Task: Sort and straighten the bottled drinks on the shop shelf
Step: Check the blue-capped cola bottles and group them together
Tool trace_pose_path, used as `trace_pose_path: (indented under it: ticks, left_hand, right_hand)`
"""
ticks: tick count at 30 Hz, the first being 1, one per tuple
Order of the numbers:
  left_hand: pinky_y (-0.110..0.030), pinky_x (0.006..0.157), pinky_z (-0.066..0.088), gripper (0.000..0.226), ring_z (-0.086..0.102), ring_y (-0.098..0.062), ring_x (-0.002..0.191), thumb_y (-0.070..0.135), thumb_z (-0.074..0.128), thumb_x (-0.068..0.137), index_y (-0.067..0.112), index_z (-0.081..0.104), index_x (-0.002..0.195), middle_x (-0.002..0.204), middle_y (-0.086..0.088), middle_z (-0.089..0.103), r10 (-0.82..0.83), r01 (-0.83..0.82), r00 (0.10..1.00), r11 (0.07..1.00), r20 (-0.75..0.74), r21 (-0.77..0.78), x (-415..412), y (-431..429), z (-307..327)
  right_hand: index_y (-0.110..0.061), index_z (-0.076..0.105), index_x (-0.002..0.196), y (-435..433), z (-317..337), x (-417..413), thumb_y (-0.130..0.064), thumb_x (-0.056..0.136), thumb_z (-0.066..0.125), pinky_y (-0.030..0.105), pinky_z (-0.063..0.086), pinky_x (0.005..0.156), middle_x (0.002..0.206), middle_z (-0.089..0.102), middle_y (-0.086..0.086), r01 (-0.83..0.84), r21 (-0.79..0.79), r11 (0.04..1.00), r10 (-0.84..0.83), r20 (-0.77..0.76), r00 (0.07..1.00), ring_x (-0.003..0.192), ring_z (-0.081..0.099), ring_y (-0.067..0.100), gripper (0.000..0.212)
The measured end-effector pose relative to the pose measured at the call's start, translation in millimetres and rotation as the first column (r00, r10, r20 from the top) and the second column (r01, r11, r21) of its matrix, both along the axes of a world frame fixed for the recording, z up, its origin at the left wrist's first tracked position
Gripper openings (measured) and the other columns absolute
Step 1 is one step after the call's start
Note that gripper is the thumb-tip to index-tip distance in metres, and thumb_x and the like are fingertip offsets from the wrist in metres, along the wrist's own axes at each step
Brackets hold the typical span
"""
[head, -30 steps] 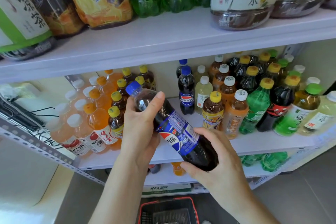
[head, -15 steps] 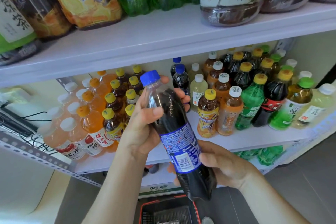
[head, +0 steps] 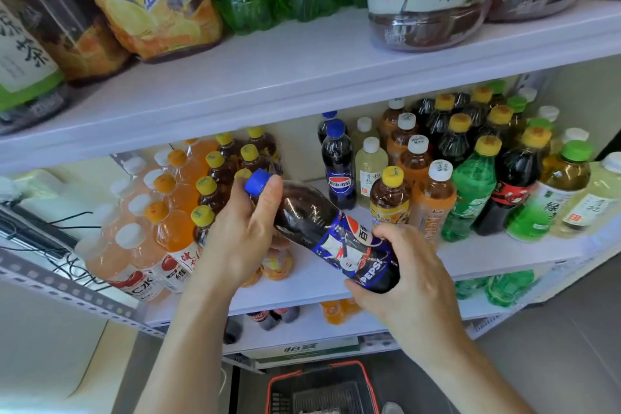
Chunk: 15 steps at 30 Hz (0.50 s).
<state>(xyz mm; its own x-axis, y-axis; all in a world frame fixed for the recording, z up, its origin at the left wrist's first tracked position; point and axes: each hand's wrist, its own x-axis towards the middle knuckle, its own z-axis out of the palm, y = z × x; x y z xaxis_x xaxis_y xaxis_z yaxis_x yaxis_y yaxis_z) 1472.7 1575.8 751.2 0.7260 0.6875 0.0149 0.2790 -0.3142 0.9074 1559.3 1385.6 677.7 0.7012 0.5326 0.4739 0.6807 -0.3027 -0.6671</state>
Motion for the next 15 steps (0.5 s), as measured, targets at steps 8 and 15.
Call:
trace_pose_path:
  ticks: [8,15]
  left_hand:
    - [-0.056,0.076,0.057,0.022,0.067,-0.039,0.094,0.059,0.049,0.089,0.040,0.058,0.092,0.100,-0.020,0.068,0.036,-0.018,0.958,0.998,0.284,-0.064,1,-8,-5]
    - [-0.068,0.092,0.047,0.019,0.065,-0.042,0.099,0.051,0.053,0.081,0.040,0.065,0.091,0.100,-0.019,0.069,0.039,0.020,0.935,0.986,0.353,-0.163,1,4,-1]
  right_hand:
    - [-0.034,0.046,0.125,-2,7,19,-0.037,0.062,0.085,0.027,0.051,0.080,0.119,0.051,-0.011,-0.125,-0.139,0.982,0.121,-0.040,0.992,0.102,0.055,0.013,0.074]
    - [-0.048,0.059,0.116,-6,4,39,-0.035,0.070,0.082,0.028,0.054,0.092,0.117,0.068,-0.012,-0.559,0.236,0.795,0.535,-0.707,0.463,0.108,0.066,0.010,0.053]
